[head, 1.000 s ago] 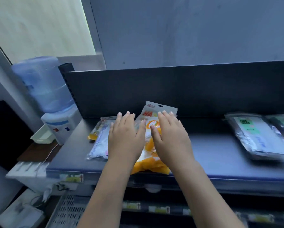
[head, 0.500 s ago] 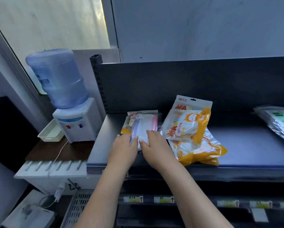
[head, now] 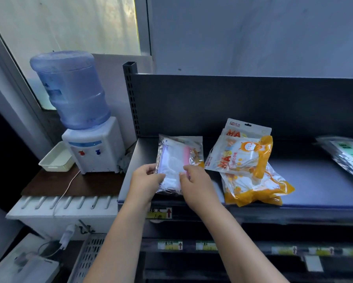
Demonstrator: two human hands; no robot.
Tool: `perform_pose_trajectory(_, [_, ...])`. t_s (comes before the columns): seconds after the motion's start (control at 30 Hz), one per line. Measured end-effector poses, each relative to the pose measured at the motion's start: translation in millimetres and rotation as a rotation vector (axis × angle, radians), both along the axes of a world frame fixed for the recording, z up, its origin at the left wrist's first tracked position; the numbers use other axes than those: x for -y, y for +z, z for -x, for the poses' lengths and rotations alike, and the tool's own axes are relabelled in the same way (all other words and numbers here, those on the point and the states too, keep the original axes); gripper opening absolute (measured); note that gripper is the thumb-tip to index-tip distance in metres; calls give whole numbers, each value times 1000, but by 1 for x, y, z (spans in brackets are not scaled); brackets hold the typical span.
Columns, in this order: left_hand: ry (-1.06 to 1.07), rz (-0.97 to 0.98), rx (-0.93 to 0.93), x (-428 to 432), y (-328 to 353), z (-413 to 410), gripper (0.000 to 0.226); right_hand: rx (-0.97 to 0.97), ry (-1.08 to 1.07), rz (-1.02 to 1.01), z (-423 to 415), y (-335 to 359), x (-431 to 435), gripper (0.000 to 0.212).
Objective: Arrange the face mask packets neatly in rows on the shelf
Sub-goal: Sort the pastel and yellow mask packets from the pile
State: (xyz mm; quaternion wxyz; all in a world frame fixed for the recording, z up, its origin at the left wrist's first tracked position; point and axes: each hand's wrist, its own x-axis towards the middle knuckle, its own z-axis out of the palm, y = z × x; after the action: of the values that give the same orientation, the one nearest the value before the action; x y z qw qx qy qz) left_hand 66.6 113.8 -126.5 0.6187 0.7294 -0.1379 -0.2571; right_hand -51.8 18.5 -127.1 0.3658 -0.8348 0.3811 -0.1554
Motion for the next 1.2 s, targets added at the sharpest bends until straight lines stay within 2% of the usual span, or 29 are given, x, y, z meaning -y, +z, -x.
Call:
perform_pose_trajectory(0.1, [58,-10,-36,-12,-2,-14,27,-71,-1,125,-4,-4,5,40])
perform_pose_trajectory(0.23, [144,-32,-47,-26,1,-27,28,-146,50,220,-13,-1,11,52])
perform_pose_trajectory(0.33, [197,-24,-53,-36,1,-34,26,-284,117,294,-20,-4,15,60])
perform_pose_trajectory(0.43, [240,-17,-60,-44,1,-40,29,-428,152,372,-26,-8,13,51])
perform_pose_trajectory(0.53, [265,2,-57,-49,4,-42,29,-338,111,407,-30,-3,10,29])
perform_pose_trajectory(0.63, [282,2,-68,-52,6,-42,27,-271,17,414,-34,-2,13,28])
perform_pose_trajectory(0.73, [290,0,-73,-55,7,-41,28,-346,-47,299,-41,-4,18,43])
perform_pose_trajectory(0.83, [300,-3,-69,-57,7,-39,31,-403,-59,317,-51,-7,25,52])
perform_pose_trajectory(1.0, [312,8,-77,-58,9,-34,30,-348,-153,206,-62,-4,32,59])
perform_pose_trajectory(1.1, [317,8,-68,-59,11,-33,28,-276,-212,81,-67,3,35,72])
perform_pose_trajectory(1.2, [315,-15,-33,-60,15,-30,25,-164,-291,-39,-70,11,39,95])
